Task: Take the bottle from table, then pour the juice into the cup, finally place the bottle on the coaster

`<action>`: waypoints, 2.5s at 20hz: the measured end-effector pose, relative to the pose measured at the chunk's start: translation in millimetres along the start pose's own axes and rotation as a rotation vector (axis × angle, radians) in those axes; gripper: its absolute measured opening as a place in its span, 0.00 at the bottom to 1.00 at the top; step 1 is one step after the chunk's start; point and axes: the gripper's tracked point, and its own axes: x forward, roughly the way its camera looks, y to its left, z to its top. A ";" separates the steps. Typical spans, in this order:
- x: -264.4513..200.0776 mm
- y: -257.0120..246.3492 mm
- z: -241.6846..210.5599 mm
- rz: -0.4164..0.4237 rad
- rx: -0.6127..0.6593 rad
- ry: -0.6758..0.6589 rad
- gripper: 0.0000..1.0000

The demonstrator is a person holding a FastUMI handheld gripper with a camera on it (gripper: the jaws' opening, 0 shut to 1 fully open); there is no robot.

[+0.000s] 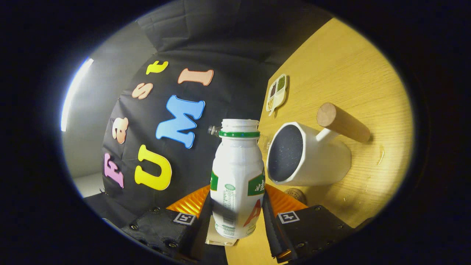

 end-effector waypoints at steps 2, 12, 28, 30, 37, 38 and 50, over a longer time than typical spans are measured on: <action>1.3 -2.7 -1.4 -0.005 -0.043 0.001 0.66; 12.7 2.8 -16.5 -0.030 -0.457 0.002 0.66; 28.5 29.3 -39.7 -0.052 -1.262 -0.061 0.67; 35.9 31.2 -42.4 -0.033 -1.262 -0.066 0.67; 54.7 6.8 -48.3 -0.038 -1.298 -0.018 0.67; 56.1 5.6 -48.8 -0.036 -1.298 -0.014 0.67; 55.0 4.1 -52.5 -0.001 -1.258 0.013 0.98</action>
